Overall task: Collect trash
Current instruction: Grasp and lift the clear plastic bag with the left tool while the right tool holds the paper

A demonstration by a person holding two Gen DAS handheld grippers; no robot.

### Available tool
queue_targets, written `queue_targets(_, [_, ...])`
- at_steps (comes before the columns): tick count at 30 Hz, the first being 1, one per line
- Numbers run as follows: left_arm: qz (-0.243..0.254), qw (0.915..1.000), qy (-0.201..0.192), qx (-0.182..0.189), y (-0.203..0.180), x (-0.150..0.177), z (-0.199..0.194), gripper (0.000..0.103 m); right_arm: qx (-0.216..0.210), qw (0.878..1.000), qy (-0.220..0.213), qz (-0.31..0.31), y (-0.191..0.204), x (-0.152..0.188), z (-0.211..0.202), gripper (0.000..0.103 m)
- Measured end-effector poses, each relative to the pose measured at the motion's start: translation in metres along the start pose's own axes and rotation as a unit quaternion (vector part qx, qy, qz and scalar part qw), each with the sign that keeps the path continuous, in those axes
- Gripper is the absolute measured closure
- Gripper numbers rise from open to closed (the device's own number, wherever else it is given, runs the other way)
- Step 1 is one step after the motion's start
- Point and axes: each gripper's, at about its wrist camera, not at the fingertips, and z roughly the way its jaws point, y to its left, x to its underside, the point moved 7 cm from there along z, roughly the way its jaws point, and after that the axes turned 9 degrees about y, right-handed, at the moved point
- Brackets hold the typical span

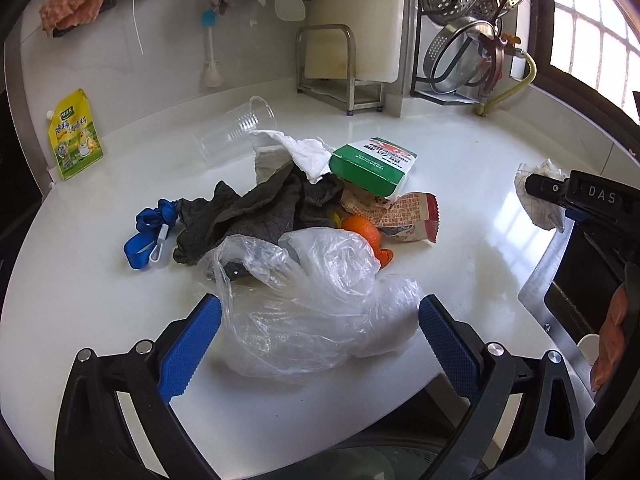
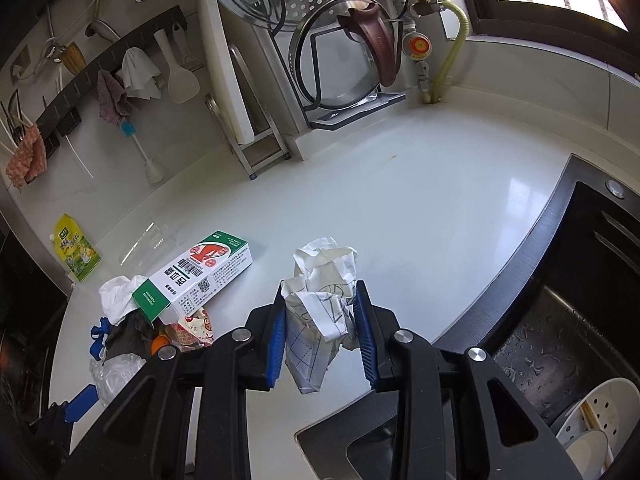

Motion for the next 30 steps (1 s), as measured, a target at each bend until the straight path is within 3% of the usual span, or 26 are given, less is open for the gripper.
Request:
queue_targets(4, [0.014, 0.9997, -0.007, -0.020, -0.006, -0.003, 0.004, 0.008, -0.010, 1.000, -0.003, 0.006, 0.000, -0.001, -0.001, 0.073])
queue_targets(6, [0.021, 0.9996, 0.000, -0.021, -0.010, -0.001, 0.009, 0.022, -0.015, 1.000, -0.004, 0.011, -0.001, -0.002, -0.002, 0.073])
queue_targets(8, [0.024, 0.9992, 0.025, -0.018, -0.012, 0.004, 0.019, 0.047, -0.020, 1.000, -0.004, 0.015, -0.003, -0.002, -0.003, 0.073])
queue_targets(9, [0.020, 0.9995, 0.024, -0.010, -0.011, 0.005, 0.021, 0.048, -0.021, 1.000, -0.005, 0.017, -0.004, -0.002, -0.003, 0.073])
queue_targets(11, [0.017, 0.9995, 0.025, -0.005, -0.009, 0.005, 0.020, 0.063, -0.024, 1.000, -0.006, 0.019, -0.005, -0.002, -0.004, 0.073])
queue_targets(13, [0.017, 0.9995, 0.028, 0.002, -0.008, 0.006, 0.020, 0.070, -0.026, 0.999, -0.006, 0.020, -0.005, -0.002, -0.005, 0.073])
queue_targets(24, [0.025, 0.9996, 0.008, 0.010, 0.004, 0.006, -0.005, 0.073, -0.029, 0.999, -0.007, 0.019, -0.004, -0.002, -0.004, 0.073])
queue_targets(30, [0.038, 0.9992, -0.012, -0.009, 0.026, 0.011, -0.036, 0.073, -0.023, 1.000, -0.007, 0.009, 0.000, 0.001, -0.004, 0.073])
